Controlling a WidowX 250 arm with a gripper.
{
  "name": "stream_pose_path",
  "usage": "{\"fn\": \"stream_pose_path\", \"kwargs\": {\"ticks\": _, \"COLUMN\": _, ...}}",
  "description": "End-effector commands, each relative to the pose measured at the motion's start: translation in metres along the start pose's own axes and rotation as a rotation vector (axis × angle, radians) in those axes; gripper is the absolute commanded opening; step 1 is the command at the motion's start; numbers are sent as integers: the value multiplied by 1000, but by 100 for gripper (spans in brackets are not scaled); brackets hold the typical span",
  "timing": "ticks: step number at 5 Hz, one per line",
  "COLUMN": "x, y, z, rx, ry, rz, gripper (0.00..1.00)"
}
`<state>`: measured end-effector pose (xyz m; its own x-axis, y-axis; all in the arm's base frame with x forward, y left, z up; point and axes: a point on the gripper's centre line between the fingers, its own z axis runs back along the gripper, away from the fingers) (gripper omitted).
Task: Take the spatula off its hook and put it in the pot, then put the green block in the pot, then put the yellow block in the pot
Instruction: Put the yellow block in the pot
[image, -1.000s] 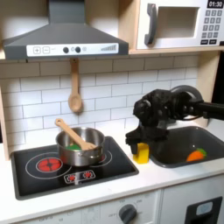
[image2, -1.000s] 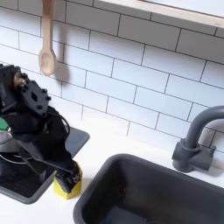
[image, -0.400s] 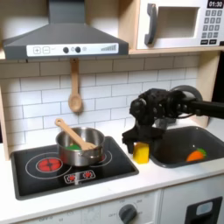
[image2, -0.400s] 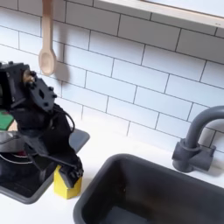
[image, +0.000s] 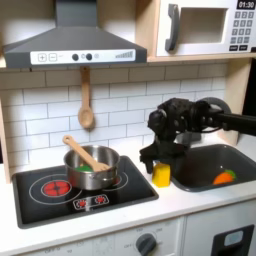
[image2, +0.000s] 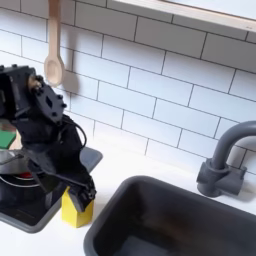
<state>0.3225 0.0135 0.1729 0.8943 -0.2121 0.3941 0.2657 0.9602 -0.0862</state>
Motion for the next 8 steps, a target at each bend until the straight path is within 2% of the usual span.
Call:
{"fn": "stream_pose_path", "kwargs": {"ticks": 1, "x": -1, "y": -3, "z": 0, "rx": -7, "ry": 23, "rz": -17, "gripper": 100}}
{"fn": "stream_pose_path", "kwargs": {"ticks": 2, "x": -4, "y": -1, "z": -7, "rx": -1, "ry": 44, "rz": -7, "gripper": 100}}
{"fn": "stream_pose_path", "kwargs": {"ticks": 3, "x": -5, "y": 4, "z": -13, "rx": 6, "ry": 91, "rz": -10, "gripper": 100}}
{"fn": "stream_pose_path", "kwargs": {"ticks": 4, "x": -5, "y": -1, "z": -18, "rx": 0, "ry": 91, "rz": -33, "gripper": 100}}
{"fn": "stream_pose_path", "kwargs": {"ticks": 5, "x": -4, "y": -4, "z": -17, "rx": -13, "ry": 83, "rz": -50, "gripper": 100}}
{"fn": "stream_pose_path", "kwargs": {"ticks": 6, "x": -5, "y": -1, "z": -19, "rx": 0, "ry": 96, "rz": -47, "gripper": 100}}
{"fn": "stream_pose_path", "kwargs": {"ticks": 8, "x": -8, "y": -4, "z": -27, "rx": -18, "ry": 136, "rz": -37, "gripper": 100}}
